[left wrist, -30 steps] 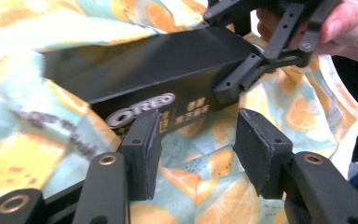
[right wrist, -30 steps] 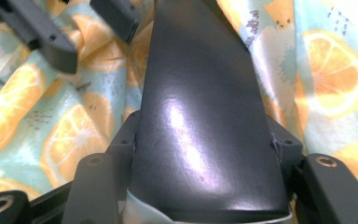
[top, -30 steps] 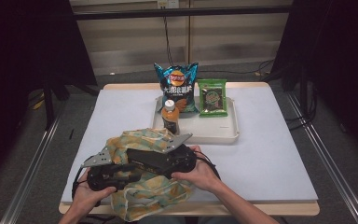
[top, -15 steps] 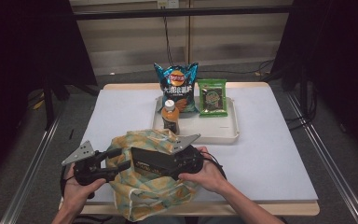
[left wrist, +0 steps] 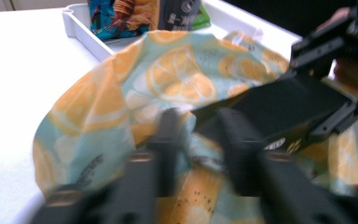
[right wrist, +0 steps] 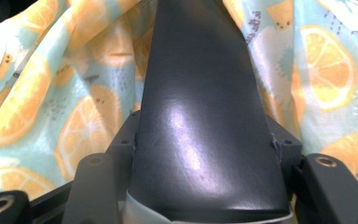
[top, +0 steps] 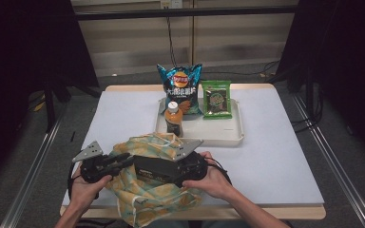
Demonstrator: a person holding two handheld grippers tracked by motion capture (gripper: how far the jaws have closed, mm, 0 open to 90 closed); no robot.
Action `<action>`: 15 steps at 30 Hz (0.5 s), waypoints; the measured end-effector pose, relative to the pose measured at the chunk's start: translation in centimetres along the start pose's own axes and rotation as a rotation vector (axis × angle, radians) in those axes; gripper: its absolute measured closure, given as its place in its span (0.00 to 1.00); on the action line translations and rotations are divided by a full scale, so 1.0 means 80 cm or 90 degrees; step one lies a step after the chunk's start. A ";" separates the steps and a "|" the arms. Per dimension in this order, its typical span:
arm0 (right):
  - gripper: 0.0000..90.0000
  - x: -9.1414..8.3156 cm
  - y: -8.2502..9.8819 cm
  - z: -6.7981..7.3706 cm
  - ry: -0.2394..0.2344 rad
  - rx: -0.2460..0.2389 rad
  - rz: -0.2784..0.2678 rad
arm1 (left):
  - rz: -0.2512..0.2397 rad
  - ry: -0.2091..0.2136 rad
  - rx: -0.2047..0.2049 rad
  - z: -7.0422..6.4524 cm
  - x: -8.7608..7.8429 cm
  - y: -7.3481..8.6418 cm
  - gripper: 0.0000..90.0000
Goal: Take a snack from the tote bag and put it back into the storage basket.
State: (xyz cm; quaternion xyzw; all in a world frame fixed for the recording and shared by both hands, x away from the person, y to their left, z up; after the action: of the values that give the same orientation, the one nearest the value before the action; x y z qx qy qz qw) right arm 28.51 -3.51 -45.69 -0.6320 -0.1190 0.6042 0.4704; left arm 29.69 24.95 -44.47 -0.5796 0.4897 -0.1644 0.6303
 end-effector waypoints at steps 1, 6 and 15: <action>0.49 -0.001 0.001 0.000 -0.004 -0.007 0.003 | -0.003 -0.002 -0.003 0.000 -0.001 0.000 0.98; 0.49 -0.004 0.001 0.001 -0.006 -0.010 0.001 | -0.013 -0.006 -0.025 0.008 -0.006 0.001 1.00; 0.49 -0.017 0.008 0.003 -0.008 -0.014 -0.006 | -0.014 -0.029 -0.039 0.020 -0.010 0.007 1.00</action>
State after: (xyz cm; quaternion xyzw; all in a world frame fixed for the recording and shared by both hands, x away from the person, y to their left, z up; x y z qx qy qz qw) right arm 27.68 -4.69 -45.19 -0.6327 -0.1316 0.6048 0.4654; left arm 30.43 26.65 -44.91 -0.6077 0.4736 -0.1433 0.6211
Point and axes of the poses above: each handheld gripper's, and its own axes: x roughly forward along the jaws, y roughly out of its underside, z roughly to its left, the point moved 2 cm from there along x, roughly forward along the jaws, and after that the axes turned 5 degrees about x, right-handed, at the moved point
